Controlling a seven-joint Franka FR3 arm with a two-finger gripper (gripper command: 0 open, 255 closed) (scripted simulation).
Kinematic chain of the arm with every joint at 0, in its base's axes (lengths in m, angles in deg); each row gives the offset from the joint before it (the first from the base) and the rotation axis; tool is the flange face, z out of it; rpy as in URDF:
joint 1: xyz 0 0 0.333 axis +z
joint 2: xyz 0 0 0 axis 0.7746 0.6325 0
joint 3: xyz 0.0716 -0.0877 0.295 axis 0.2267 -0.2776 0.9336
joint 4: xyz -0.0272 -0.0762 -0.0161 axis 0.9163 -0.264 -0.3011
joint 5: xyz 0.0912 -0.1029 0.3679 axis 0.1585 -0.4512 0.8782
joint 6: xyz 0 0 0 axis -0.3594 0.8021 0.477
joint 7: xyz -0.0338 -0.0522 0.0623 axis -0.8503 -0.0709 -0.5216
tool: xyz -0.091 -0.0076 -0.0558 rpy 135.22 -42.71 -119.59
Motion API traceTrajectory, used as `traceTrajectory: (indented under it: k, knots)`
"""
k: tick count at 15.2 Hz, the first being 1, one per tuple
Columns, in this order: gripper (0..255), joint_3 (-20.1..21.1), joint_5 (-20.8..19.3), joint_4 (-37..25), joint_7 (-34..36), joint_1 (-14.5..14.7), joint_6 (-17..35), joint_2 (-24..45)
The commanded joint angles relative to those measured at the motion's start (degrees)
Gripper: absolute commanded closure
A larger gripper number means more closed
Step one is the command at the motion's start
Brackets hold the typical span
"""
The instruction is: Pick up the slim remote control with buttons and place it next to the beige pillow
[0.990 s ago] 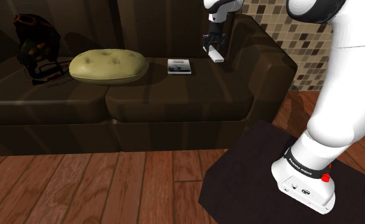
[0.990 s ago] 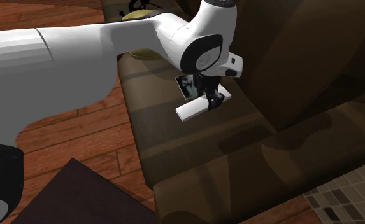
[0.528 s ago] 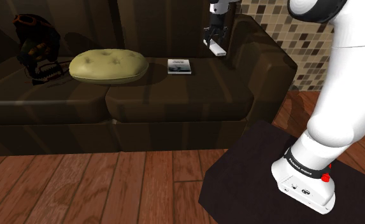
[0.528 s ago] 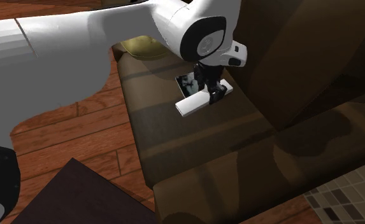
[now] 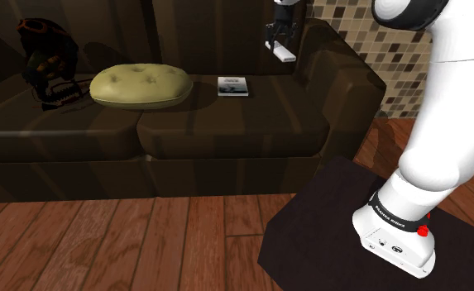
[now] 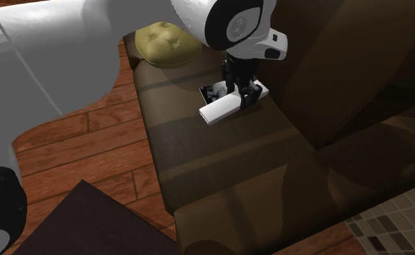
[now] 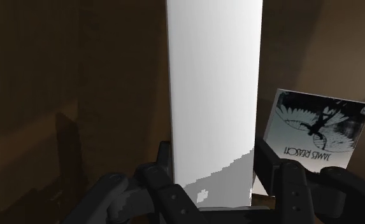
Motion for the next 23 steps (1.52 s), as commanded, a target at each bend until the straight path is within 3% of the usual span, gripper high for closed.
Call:
traceTrajectory:
  k: [1, 4, 13, 23]
  knots:
    - [255, 0.0, 0.0, -1.8, 0.0, -0.1, -1.7, 0.1]
    - [255, 0.0, 0.1, -4.1, -0.1, -0.2, -3.6, 0.5]
    - [255, 3.2, -1.7, 4.5, 10.9, 7.9, -1.2, -5.5]
    - [255, 7.5, -3.0, 5.3, 23.3, 16.1, -1.4, -6.2]
